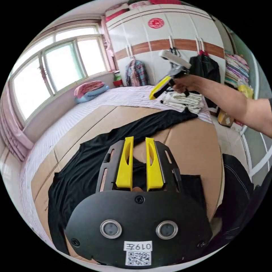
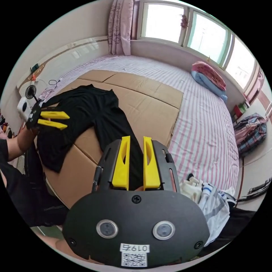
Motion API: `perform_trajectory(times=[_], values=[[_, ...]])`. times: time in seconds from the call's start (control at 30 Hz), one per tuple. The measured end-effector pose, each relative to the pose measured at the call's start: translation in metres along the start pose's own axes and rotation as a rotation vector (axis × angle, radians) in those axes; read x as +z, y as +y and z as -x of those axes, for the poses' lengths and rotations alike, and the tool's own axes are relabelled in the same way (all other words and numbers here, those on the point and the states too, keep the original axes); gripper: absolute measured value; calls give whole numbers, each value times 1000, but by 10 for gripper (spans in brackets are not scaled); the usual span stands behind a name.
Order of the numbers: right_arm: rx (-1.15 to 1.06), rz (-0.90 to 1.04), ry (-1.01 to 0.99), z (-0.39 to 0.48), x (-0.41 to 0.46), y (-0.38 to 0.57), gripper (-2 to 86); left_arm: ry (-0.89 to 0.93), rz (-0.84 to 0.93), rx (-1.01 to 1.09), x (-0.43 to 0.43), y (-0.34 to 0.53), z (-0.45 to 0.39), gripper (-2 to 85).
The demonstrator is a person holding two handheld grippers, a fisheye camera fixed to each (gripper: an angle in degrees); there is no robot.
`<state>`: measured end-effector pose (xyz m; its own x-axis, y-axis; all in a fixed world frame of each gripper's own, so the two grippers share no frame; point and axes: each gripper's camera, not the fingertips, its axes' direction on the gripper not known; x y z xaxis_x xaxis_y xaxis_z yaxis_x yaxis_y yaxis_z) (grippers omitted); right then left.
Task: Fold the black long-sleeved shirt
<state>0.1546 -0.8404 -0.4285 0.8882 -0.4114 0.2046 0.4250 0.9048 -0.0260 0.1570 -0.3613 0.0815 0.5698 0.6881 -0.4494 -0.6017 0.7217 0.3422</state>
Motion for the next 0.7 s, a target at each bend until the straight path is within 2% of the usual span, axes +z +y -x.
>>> perform_trajectory(times=[0.07, 0.17, 0.33, 0.4, 0.5, 0.57, 0.7], values=[[-30, 30, -36, 12, 30, -23, 73, -14, 14, -193, 26, 10, 109, 76], [-31, 56, -68, 15, 76, -47, 72, 57, 132, -314, 82, 8, 222, 97], [-19, 63, -113, -2, 129, -53, 74, 172, 239, -448, 179, 9, 340, 107], [-24, 61, -150, -10, 139, -51, 76, 169, 248, -431, 208, 6, 360, 107], [-67, 49, -190, -16, 150, -50, 79, 181, 274, -265, 252, -6, 370, 109], [-97, 71, -165, -17, 159, -50, 79, 164, 315, -142, 283, -13, 372, 115], [-125, 103, -162, -24, 180, -48, 80, 196, 318, -47, 316, -17, 383, 121]])
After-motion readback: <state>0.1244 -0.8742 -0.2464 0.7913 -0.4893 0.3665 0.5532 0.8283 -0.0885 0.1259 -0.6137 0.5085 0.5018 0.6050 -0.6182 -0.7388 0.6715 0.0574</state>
